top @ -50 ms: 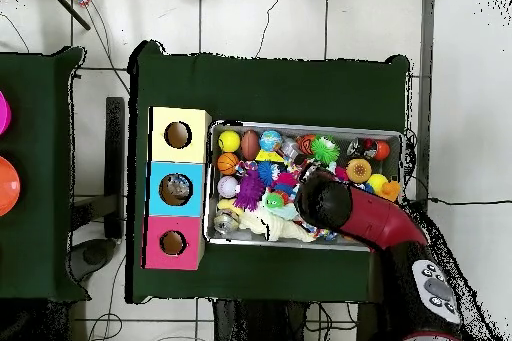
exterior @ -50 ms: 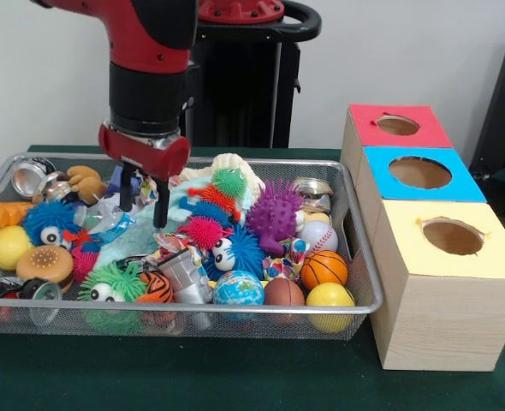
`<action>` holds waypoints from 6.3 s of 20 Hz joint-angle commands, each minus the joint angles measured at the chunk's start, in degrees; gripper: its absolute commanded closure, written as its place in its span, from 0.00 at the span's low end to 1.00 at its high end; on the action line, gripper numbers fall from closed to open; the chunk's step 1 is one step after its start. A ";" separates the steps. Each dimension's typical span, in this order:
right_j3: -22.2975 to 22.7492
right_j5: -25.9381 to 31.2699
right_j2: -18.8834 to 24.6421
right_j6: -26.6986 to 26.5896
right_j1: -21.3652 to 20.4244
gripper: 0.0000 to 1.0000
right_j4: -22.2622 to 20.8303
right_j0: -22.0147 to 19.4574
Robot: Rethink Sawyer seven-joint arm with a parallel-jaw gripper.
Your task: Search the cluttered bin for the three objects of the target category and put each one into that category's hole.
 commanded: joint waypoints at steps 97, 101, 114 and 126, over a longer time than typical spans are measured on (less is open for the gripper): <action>14.29 2.58 -10.98 27.64 -5.33 1.00 35.08 47.75; 13.68 1.51 -10.94 29.59 -3.75 1.00 38.38 49.75; 6.87 0.86 -15.21 31.98 1.80 1.00 39.26 50.84; 8.87 4.77 -4.98 23.60 -2.86 1.00 36.59 39.42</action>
